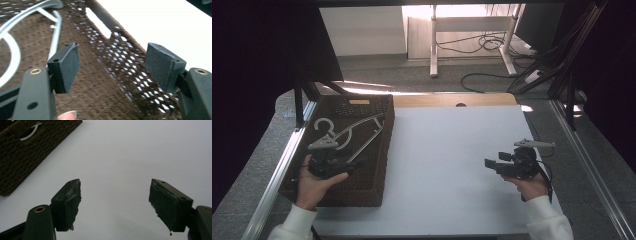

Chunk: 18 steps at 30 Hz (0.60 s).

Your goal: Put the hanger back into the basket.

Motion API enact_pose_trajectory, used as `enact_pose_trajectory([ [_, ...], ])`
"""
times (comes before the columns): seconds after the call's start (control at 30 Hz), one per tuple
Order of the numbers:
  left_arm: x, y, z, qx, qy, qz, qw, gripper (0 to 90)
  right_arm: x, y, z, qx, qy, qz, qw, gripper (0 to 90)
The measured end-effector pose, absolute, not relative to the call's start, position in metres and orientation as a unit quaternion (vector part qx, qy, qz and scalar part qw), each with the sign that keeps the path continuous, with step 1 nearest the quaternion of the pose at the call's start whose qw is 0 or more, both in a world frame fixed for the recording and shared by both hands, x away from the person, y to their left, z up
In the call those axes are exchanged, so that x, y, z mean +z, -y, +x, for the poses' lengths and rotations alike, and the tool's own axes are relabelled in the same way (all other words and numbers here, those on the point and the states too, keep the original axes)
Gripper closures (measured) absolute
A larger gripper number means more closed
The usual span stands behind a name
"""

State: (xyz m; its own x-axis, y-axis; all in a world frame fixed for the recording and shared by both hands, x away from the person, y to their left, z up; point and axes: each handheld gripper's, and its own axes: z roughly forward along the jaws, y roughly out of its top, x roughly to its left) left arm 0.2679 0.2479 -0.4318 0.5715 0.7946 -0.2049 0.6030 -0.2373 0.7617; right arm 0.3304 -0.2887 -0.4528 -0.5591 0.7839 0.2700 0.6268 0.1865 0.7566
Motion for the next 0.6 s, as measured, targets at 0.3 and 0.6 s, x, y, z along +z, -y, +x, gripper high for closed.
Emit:
enact_pose_trajectory([
  [0.3, -0.434, -0.232, 0.264, 0.114, -0.431, 0.793, 0.415, 28.3, -0.454, 0.285, 0.329, 0.429, -0.778, 0.449, 0.092, 24.6],
  [0.6, -0.432, -0.235, 0.262, 0.118, -0.435, 0.788, 0.419, 28.0, -0.453, 0.285, 0.327, 0.432, -0.781, 0.439, 0.100, 22.4],
])
